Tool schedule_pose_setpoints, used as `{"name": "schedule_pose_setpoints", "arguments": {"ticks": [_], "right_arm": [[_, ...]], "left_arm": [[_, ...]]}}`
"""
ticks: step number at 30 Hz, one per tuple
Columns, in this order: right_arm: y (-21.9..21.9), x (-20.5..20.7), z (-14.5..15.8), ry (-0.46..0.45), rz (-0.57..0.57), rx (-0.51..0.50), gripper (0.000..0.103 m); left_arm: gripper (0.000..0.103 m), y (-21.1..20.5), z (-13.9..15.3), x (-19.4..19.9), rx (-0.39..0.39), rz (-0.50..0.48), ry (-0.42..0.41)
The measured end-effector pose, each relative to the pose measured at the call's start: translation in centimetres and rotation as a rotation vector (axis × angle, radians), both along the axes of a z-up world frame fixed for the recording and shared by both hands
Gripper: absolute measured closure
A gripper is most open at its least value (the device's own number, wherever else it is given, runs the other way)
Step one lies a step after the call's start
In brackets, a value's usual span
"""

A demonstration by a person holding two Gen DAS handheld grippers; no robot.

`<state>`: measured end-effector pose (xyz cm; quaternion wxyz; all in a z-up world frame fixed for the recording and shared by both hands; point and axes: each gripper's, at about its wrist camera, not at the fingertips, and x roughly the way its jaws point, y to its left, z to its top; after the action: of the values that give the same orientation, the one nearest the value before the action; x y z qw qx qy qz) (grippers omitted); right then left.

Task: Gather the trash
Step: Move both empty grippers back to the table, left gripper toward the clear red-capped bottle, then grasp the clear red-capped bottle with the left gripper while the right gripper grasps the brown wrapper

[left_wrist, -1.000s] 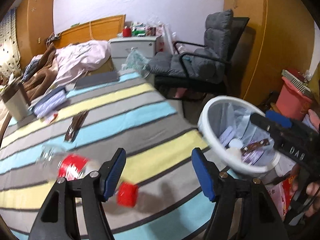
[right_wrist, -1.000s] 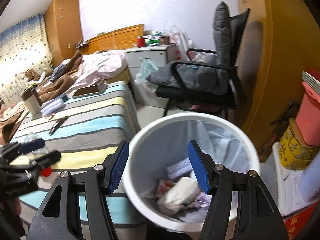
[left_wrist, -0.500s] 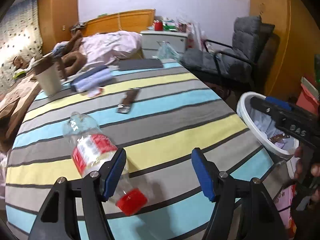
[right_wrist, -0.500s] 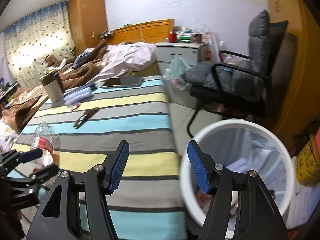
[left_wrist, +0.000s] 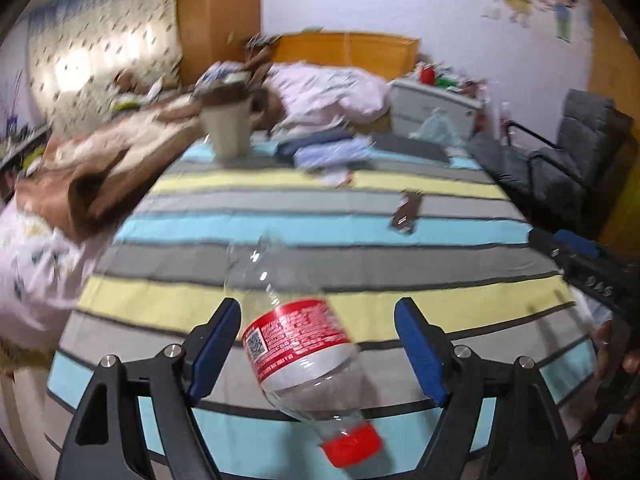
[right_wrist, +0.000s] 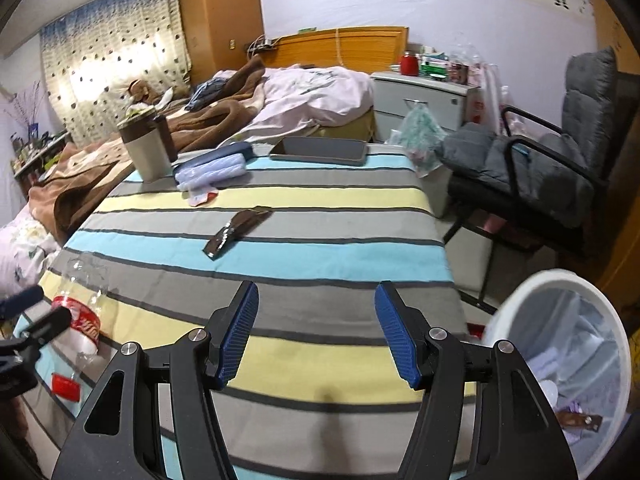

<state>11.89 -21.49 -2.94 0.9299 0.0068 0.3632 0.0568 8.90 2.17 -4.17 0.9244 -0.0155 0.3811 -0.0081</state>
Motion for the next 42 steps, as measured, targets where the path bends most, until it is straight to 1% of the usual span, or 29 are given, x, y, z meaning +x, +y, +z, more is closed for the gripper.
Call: {"name": "schedule_pose_setpoints", "arguments": {"ticks": [2, 4, 9, 13, 16, 17, 20, 25, 29, 33, 36, 42], "right_arm": [[0.4, 0.3, 0.0, 0.004, 0.015, -0.005, 0.041], [0.9, 0.6, 0.0, 0.002, 0.029, -0.009, 0.041], [1.8, 1.7, -0.1, 0.016, 0.051, -0.008, 0.041], [2.3, 2.4, -0.4, 0.032, 0.060, -0.008, 0.041], [2.6, 3.1, -0.8, 0.051, 0.063, -0.008, 0.041], [2.7, 3.4, -0.9, 0.062, 0.064, -0.008, 0.041], [3.0, 4.2, -1.2, 0.078, 0.058, -0.007, 0.041], [4.4, 5.7, -1.7, 0.112, 0.066, -0.014, 0.041], [5.1, 6.9, -2.2, 0.139, 0.074, 0.011, 0.041], [5.7, 8.2, -2.7, 0.168, 0.049, 0.025, 0.041], [6.1, 9.1, -2.9, 0.179, 0.035, 0.020, 0.041], [6.6, 10.0, -3.8, 0.217, 0.006, 0.003, 0.041]], "left_arm": [[0.022, 0.9, -1.0, 0.3, -0.019, 0.028, 0.039], [0.022, 1.5, -1.4, 0.1, -0.033, 0.058, 0.049], [0.022, 2.6, -1.6, 0.0, -0.061, 0.072, 0.058], [0.022, 2.8, -1.8, 0.6, -0.053, 0.067, 0.071], [0.024, 3.6, -2.3, 1.2, -0.088, 0.063, 0.096], [0.027, 3.7, -2.4, 1.4, -0.087, 0.059, 0.095], [0.027, 4.1, -2.4, 1.9, -0.082, 0.043, 0.087], [0.027, 5.7, -2.4, 2.9, -0.108, 0.047, 0.083], [0.027, 6.7, -2.5, 3.4, -0.123, 0.044, 0.085], [0.027, 7.4, -2.5, 3.9, -0.139, 0.037, 0.088], [0.027, 8.5, -2.5, 4.2, -0.202, 0.063, 0.094], [0.027, 9.1, -2.6, 4.7, -0.218, 0.065, 0.099]]}}
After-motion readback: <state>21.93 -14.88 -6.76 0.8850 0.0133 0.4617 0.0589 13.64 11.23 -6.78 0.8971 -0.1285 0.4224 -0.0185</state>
